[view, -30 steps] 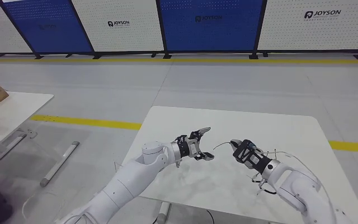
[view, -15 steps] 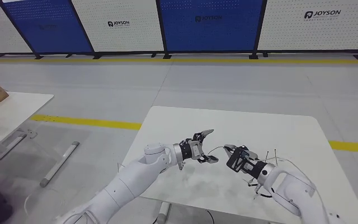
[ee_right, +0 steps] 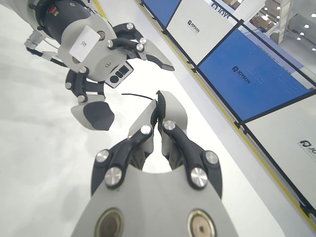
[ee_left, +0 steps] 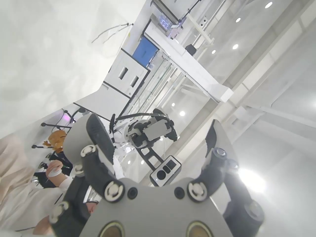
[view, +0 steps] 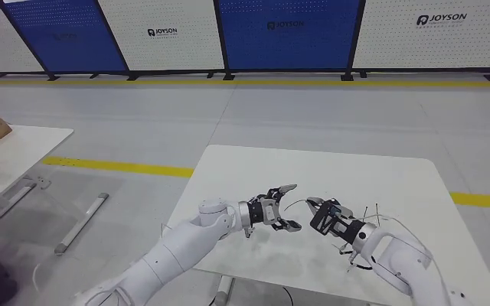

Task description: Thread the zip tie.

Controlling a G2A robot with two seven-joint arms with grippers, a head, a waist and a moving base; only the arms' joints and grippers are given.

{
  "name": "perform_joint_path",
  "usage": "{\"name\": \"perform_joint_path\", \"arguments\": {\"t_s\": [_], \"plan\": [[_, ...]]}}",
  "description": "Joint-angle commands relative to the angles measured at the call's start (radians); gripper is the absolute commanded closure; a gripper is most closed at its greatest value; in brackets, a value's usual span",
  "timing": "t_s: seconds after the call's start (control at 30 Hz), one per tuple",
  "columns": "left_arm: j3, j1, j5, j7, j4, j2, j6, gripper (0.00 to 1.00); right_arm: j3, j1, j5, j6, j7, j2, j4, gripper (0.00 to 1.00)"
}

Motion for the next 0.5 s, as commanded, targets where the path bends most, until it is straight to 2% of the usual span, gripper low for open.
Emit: {"name": "perform_joint_path", "arguments": {"t_s": [0.0, 0.1, 0.13, 0.23, 0.37, 0.47], "plan": [[0.005, -0.007, -0.035, 0.0, 0.004, 0.006, 0.0, 0.56, 0.0, 0.0, 0.0, 0.0, 0.0, 0.0, 0.0, 1.0], [0.015, -0.015, -0.082, 0.014, 0.008, 0.013, 0.0, 0.76, 0.0, 0.0, 0.0, 0.0, 0.0, 0.0, 0.0, 1.0], [0.017, -0.02, -0.094, 0.026, 0.01, 0.015, 0.0, 0.78, 0.0, 0.0, 0.0, 0.0, 0.0, 0.0, 0.0, 1.0], [0.03, -0.034, -0.125, 0.062, 0.012, 0.021, 0.0, 0.95, 0.0, 0.0, 0.0, 0.0, 0.0, 0.0, 0.0, 1.0], [0.048, -0.05, -0.15, 0.103, 0.014, 0.026, 0.0, 1.0, 0.0, 0.0, 0.0, 0.0, 0.0, 0.0, 0.0, 1.0], [0.062, -0.062, -0.152, 0.126, 0.018, 0.028, 0.0, 1.0, 0.0, 0.0, 0.0, 0.0, 0.0, 0.0, 0.0, 1.0]]}}
